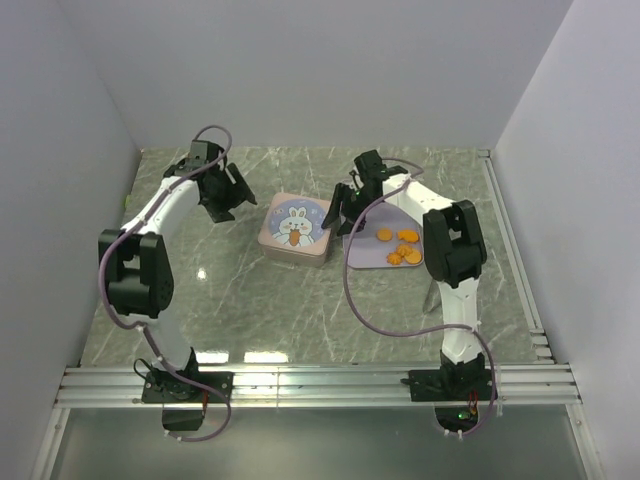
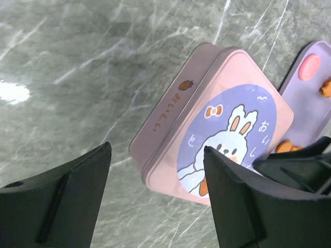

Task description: Pack the cookies

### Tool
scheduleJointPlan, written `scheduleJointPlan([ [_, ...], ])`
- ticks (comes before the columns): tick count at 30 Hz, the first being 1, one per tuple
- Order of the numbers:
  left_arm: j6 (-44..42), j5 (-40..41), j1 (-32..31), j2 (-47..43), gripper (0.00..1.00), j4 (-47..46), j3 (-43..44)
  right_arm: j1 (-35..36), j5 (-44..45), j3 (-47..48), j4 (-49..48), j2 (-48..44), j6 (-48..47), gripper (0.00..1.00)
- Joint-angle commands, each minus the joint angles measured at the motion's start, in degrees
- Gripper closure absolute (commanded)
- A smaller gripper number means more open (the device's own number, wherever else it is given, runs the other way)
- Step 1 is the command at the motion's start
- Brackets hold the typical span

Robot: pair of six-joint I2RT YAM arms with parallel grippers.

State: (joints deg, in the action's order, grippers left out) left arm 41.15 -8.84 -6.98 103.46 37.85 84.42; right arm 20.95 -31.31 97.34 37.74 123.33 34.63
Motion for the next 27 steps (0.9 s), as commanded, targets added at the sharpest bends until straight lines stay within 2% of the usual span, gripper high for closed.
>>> scheduleJointPlan([
  [1,-0.2,0.7,1.3,-4.0,0.22,-1.8,-2.6,0.8,1.3,2.8,1.0,1.3,-1.1,0.39],
  [16,0.3,-0.5,3.0,-10.8,0.22,-3.1,-7.4,3.2,1.7,10.6,2.8,6.2,0.1,0.39],
  [27,-0.2,-0.6,3.6,-12.1,0.22,-2.5,-6.8,5.7,-2.0,15.3,1.2,9.8,3.0,0.38],
])
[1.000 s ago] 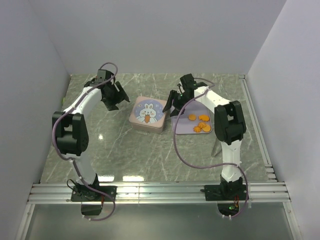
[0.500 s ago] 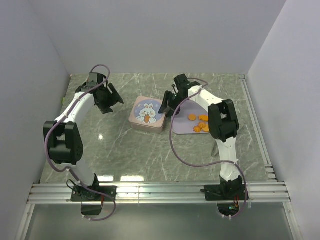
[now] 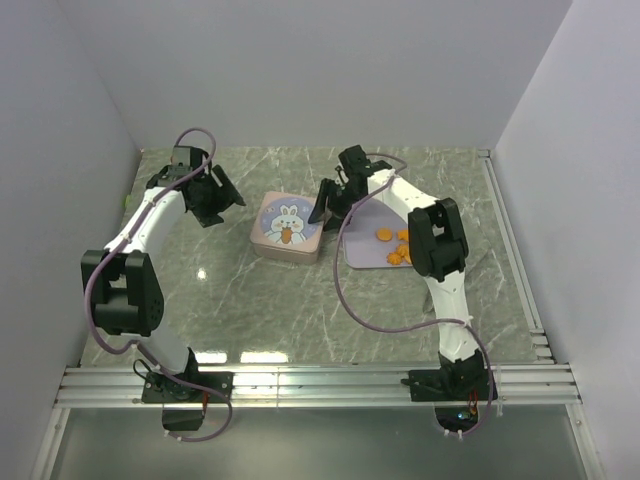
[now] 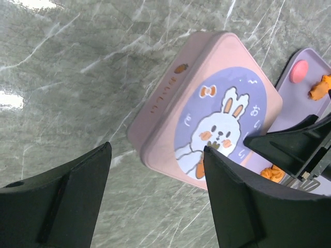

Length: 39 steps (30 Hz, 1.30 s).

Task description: Pack the cookies

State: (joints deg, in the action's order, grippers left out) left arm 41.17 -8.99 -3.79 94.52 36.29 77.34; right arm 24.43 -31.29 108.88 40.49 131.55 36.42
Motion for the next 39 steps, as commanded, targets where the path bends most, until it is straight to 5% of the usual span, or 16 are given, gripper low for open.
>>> scheduleJointPlan([
  [1,-0.3,-0.6,0.5,-3.2,0.23,-1.0,0.2,2.6,-2.2,5.8,-1.5,2.1,1.4,0.38],
  [12,-1.4,0.1,1.1,-8.4,0.22,-1.3,-3.2,1.6,0.1,5.6,0.9,-0.2,0.8,0.32],
  [24,-1.8,7.6,1.3,-21.2,0.21,-7.2,-9.7,-2.9,8.0,-1.1,4.9,-20.8,-6.3,0.21],
  [34,-3.2,13.3,1.3,-24.0,0.22,-5.5,-8.0,-2.5,11.0,-29.1,-12.1,-56.7,-6.3,0.17],
  [39,-1.1,23.3,1.3,-22.7,0.23,-4.2,-2.6,-2.6,18.5,-37.2,-15.1,-65.6,-2.5,0.16],
])
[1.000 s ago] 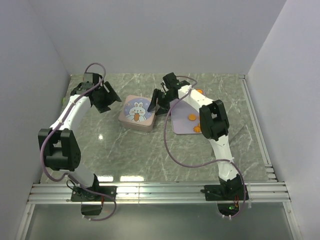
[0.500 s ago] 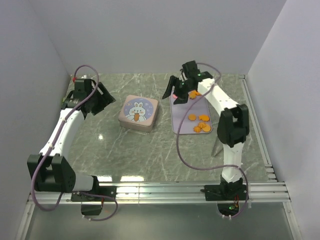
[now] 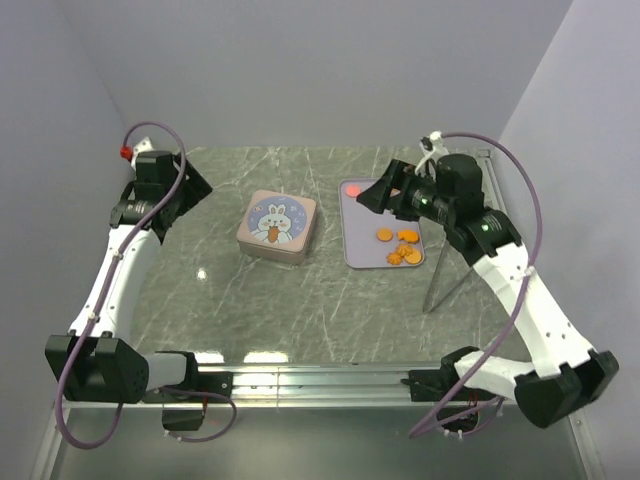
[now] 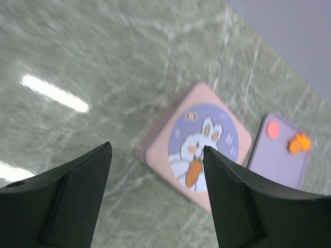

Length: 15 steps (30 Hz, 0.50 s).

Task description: Pack the cookies

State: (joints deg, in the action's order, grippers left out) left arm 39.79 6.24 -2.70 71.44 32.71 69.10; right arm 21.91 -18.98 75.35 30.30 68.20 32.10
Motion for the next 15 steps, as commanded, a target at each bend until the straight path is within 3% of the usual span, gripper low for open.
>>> scheduleJointPlan([
  [1,0.9,10.6,0.2,1.0,0.23,-0.2,6.9,0.0,7.0,-4.6,-5.2,-4.8,1.9,0.15],
  [4,3.3,20.5,0.2,4.0,0.13,2.4,11.5,0.0,12.9,-7.8,-6.0,-9.6,2.4,0.15],
  [6,3.6,22.3,0.2,6.5,0.01,5.1,15.1,0.0,18.4,-10.3,-6.9,-12.6,2.9,0.15],
  [7,2.1,21.1,0.2,7.0,0.01,5.1,15.8,0.0,20.4,-10.8,-6.9,-13.2,3.1,0.15],
  [9,0.2,17.8,0.2,7.7,0.0,3.2,15.7,0.0,23.7,-10.8,-5.1,-13.4,3.6,0.14],
  [13,-5.8,-4.9,0.3,5.6,0.01,-6.4,10.3,0.0,22.9,-10.3,-3.2,-12.7,3.1,0.14],
  [15,-4.3,-6.8,0.3,3.5,0.01,-10.4,6.0,0.1,21.9,-10.9,-3.1,-12.8,3.3,0.14],
])
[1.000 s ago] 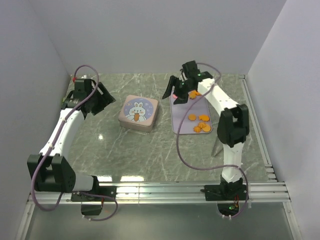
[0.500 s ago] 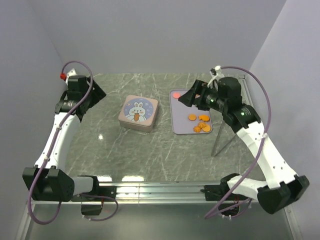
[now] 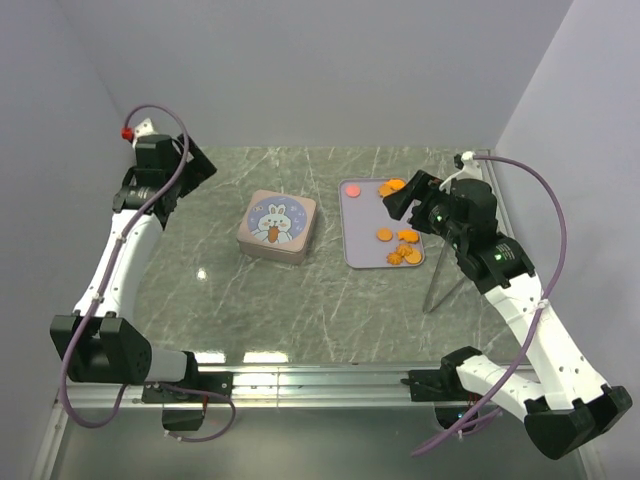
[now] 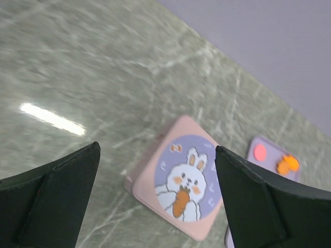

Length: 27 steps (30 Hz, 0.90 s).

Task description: Pack the cookies

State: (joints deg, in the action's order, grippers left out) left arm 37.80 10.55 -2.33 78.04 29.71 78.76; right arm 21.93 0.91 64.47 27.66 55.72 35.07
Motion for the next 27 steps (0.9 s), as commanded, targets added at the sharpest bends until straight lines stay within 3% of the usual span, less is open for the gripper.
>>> scheduleJointPlan([
  [1,-1.4,-10.7,0.0,-3.9,0.01,-9.7,-5.0,0.0,1.0,-0.3,-0.4,-0.6,0.6,0.14],
  [3,1.1,-2.8,0.0,-6.9,0.01,-11.2,-7.7,0.0,0.2,-1.2,-0.7,-1.2,1.1,0.14],
  [5,2.2,7.8,-0.1,-14.7,0.01,-18.0,-16.2,0.7,0.1,-1.9,-0.9,-1.8,1.5,0.14],
  [6,0.9,10.5,-0.1,-18.9,0.01,-25.9,-22.1,0.8,0.1,-2.1,-1.1,-2.4,1.3,0.14],
  [7,0.6,13.7,-0.3,-27.5,0.01,-42.3,-35.8,1.2,0.2,-2.4,-1.5,-2.5,1.5,0.14],
  [8,0.6,17.5,-0.3,-31.2,0.01,-53.2,-43.2,1.3,0.8,-2.9,-1.9,-2.7,1.6,0.14],
  [10,-8.4,17.9,-0.3,-37.3,0.01,-71.3,-59.7,1.4,1.5,-3.4,-2.4,-3.2,2.4,0.14],
  [11,-12.4,16.9,-0.3,-38.0,0.0,-77.3,-61.6,1.4,1.9,-3.7,-3.0,-3.2,2.5,0.14],
  [14,-19.9,15.0,-0.3,-36.7,0.01,-65.1,-59.5,1.4,2.1,-4.3,-4.5,-3.4,2.1,0.13],
  [16,-22.3,13.4,-0.3,-35.5,0.0,-64.8,-60.9,1.4,2.2,-4.5,-5.2,-3.7,2.3,0.13],
  [24,-21.6,12.2,-0.2,-23.7,0.01,-78.1,-66.7,1.4,2.3,-6.9,-5.1,-6.2,3.3,0.13],
  [27,-22.3,12.4,-0.2,-13.6,0.01,-84.5,-67.8,1.4,1.7,-7.1,-3.6,-6.4,2.2,0.11],
])
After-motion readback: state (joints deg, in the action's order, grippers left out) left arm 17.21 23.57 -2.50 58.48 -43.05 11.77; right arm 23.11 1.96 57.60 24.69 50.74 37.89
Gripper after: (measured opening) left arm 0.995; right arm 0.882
